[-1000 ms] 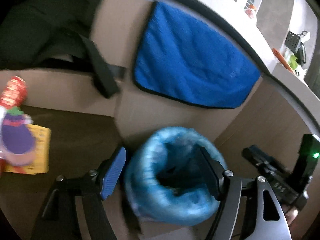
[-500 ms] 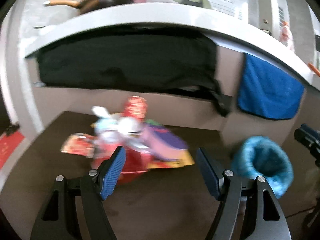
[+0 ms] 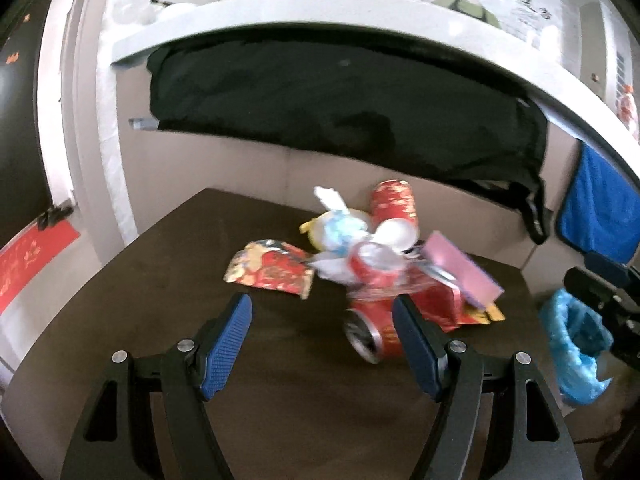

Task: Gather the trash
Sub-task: 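Move both tools back over the trash pile on the table, then grasp the bagged pink tape roll with the left gripper while the right gripper grasps the red paper cup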

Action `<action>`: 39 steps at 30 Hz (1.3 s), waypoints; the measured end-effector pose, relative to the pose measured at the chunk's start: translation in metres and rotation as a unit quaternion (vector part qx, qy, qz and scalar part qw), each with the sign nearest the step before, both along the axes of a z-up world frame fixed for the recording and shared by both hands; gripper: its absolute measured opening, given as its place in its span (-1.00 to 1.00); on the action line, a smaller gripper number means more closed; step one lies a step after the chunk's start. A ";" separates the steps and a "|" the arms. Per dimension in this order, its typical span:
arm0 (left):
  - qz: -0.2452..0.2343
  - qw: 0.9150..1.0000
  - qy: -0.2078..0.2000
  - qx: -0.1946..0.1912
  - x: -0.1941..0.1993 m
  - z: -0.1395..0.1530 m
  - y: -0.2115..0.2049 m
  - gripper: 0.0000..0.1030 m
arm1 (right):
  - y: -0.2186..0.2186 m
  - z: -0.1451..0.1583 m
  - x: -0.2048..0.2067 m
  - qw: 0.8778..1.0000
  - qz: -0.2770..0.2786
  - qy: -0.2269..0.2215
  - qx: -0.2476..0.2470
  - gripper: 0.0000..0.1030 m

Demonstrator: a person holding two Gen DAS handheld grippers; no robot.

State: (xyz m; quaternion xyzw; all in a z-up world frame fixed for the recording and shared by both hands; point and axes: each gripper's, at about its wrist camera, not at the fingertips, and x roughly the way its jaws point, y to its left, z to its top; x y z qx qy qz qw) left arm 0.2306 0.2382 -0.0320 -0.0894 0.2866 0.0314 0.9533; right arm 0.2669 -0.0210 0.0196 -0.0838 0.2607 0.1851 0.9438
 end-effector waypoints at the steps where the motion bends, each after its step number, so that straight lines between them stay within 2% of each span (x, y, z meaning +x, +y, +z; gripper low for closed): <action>1: 0.001 1.000 0.003 -0.001 0.003 -0.002 0.005 0.42 | 0.008 -0.004 0.005 1.000 0.005 0.005 -0.003 0.38; 9: -0.006 0.999 0.016 -0.028 0.021 -0.022 0.039 0.42 | 0.047 -0.033 0.042 0.998 0.032 0.051 -0.015 0.38; 17: -0.007 0.997 0.038 -0.059 0.057 -0.033 0.057 0.42 | 0.042 -0.036 0.067 0.998 0.018 0.061 -0.002 0.38; 18: -0.004 0.997 0.043 -0.065 0.065 -0.034 0.059 0.41 | 0.039 -0.036 0.069 0.998 0.016 0.063 0.000 0.38; 20: -0.026 0.993 0.052 -0.106 0.078 -0.034 0.061 0.40 | 0.035 -0.037 0.071 0.998 0.012 0.063 -0.002 0.38; 22: -0.070 0.984 0.060 -0.151 0.088 -0.033 0.053 0.40 | 0.031 -0.040 0.073 0.998 0.009 0.060 -0.012 0.38; 24: -0.097 0.979 0.062 -0.170 0.094 -0.029 0.043 0.40 | 0.026 -0.044 0.075 0.998 0.005 0.058 -0.022 0.38; 28: -0.109 0.974 0.071 -0.186 0.112 -0.024 0.019 0.40 | 0.010 -0.048 0.079 0.998 -0.010 0.055 -0.019 0.38; 32: -0.105 0.975 0.090 -0.172 0.132 -0.028 -0.004 0.40 | -0.007 -0.048 0.079 0.998 -0.022 0.057 -0.006 0.38; 34: -0.106 0.974 0.103 -0.174 0.140 -0.035 -0.011 0.34 | -0.017 -0.049 0.078 0.998 -0.025 0.059 0.002 0.38; 37: -0.104 0.970 0.110 -0.191 0.145 -0.042 -0.014 0.06 | -0.028 -0.051 0.078 0.997 -0.029 0.065 0.010 0.38; 38: -0.103 0.970 0.112 -0.190 0.145 -0.043 -0.014 -0.12 | -0.030 -0.052 0.078 0.997 -0.029 0.068 0.013 0.38; 39: -0.104 0.970 0.113 -0.187 0.145 -0.043 -0.015 -0.16 | -0.032 -0.053 0.078 0.997 -0.028 0.073 0.018 0.38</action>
